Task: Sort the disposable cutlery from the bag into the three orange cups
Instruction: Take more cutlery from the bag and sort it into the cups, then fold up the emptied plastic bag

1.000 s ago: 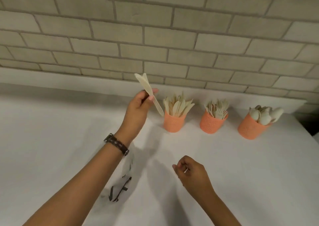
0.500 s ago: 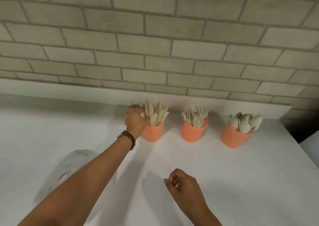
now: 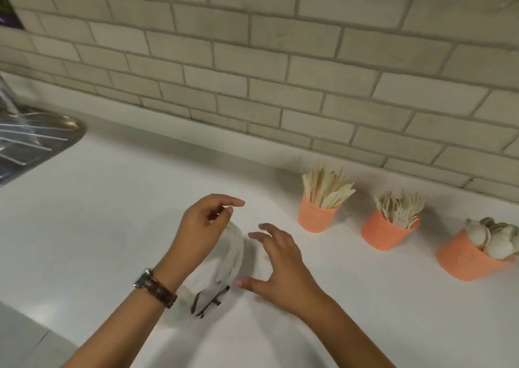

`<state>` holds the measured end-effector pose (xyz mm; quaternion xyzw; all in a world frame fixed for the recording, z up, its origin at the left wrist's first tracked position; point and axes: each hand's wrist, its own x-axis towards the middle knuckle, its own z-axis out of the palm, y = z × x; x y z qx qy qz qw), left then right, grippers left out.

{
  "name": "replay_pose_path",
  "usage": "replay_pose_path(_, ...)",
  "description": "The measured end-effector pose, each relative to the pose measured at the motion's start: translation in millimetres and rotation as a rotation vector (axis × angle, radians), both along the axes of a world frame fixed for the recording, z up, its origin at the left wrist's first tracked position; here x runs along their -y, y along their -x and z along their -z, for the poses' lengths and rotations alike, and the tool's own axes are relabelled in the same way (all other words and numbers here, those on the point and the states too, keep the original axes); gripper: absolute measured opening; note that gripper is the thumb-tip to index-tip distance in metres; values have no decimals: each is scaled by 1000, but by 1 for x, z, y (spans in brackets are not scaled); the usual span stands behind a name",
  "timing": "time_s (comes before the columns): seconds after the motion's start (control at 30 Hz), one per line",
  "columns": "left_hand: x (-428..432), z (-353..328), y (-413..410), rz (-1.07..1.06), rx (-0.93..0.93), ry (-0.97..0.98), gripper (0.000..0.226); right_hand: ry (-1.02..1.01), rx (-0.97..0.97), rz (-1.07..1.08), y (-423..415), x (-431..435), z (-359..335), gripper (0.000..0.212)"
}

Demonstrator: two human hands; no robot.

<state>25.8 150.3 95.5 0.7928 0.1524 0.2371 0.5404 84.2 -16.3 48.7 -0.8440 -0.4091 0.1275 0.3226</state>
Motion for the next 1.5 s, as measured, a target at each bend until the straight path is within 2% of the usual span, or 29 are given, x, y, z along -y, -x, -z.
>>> replay_pose_path(0.1,-34,3,42,-129,-8,94,28,118,178,-197,10,-51,-6,105)
replay_pose_path(0.2,-62,10,74,-231,-42,135,29,239,276,-350,20,-99,8,117)
replay_pose_path(0.37,-87,23,109,-281,-87,159,30,556,186,-448,37,-142,63,120)
replay_pose_path(0.43,-91,29,118,-268,-101,173,32,644,140,-445,43,-143,85,116)
replay_pose_path(0.5,-90,35,125,-259,-117,182,32,644,140,-404,48,-142,97,104)
replay_pose_path(0.63,-72,44,135,-204,-162,178,34,497,299,-297,61,-125,100,59)
replay_pose_path(0.77,-33,53,149,-114,-185,144,35,393,182,-168,82,-68,100,39)
replay_pose_path(0.93,55,81,182,66,-224,138,33,405,73,65,146,56,100,32)
replay_pose_path(1.13,206,122,243,369,-296,98,32,431,-33,276,263,232,111,30)
replay_pose_path(1.23,277,149,279,461,-340,134,34,490,-112,376,317,311,131,30)
replay_pose_path(1.33,335,172,305,557,-406,166,32,469,-225,563,353,373,157,34)
replay_pose_path(1.5,407,215,307,581,-535,203,33,431,-413,803,362,439,233,38)
